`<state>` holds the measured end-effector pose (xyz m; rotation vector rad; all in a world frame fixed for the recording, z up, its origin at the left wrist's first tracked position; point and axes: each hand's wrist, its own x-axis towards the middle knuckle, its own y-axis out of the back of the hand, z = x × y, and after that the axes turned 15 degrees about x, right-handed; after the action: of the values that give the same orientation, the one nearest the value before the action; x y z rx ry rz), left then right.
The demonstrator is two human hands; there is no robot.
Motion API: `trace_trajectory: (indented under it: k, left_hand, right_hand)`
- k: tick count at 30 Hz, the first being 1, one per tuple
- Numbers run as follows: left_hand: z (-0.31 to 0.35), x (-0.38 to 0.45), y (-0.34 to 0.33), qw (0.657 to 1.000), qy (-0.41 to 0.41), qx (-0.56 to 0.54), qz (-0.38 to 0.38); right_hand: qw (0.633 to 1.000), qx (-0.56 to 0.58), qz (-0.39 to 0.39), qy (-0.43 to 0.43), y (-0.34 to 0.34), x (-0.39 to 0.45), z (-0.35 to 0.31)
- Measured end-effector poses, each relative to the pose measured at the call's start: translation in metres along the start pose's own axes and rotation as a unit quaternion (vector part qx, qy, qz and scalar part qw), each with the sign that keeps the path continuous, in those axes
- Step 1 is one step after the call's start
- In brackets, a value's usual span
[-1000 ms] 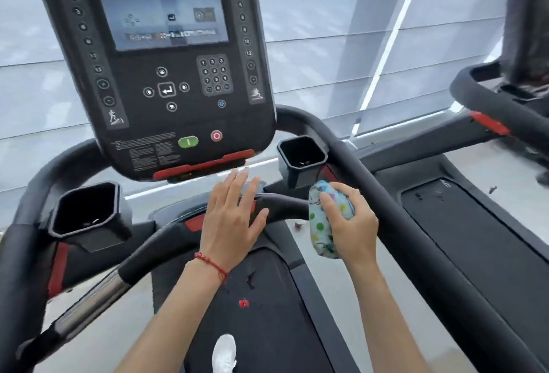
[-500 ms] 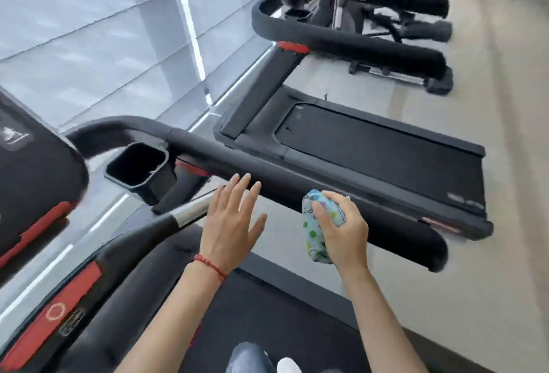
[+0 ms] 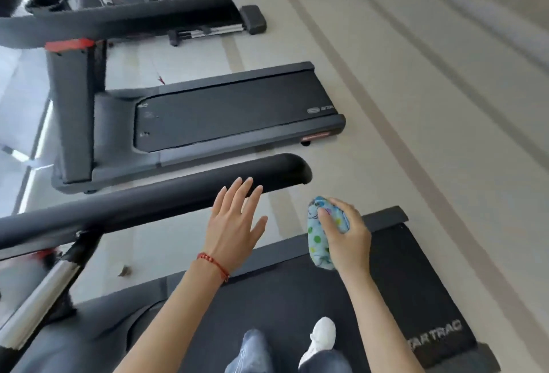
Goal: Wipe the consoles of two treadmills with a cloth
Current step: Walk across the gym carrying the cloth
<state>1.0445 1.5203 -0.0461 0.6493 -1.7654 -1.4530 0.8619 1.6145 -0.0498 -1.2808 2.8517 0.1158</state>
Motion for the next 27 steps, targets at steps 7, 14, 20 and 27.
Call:
trace_trajectory:
  k: [7,14,20,27]
  left_hand:
    - [0.119,0.063,-0.014,0.990,-0.140,-0.023,-0.011]
    - [0.255,0.117,-0.023,0.970,-0.235,-0.058,0.013]
    - [0.349,0.158,-0.024,0.952,-0.296,-0.079,0.016]
    - [0.424,0.224,-0.036,0.935,-0.344,-0.079,0.027]
  right_hand:
    - [0.990,0.013,0.139,-0.024,0.117,0.020,0.019]
    - [0.969,0.012,0.243,-0.039,0.240,0.044,0.033]
    - [0.944,0.013,0.325,-0.058,0.323,0.066,0.039]
    - [0.922,0.024,0.384,-0.055,0.380,0.117,0.041]
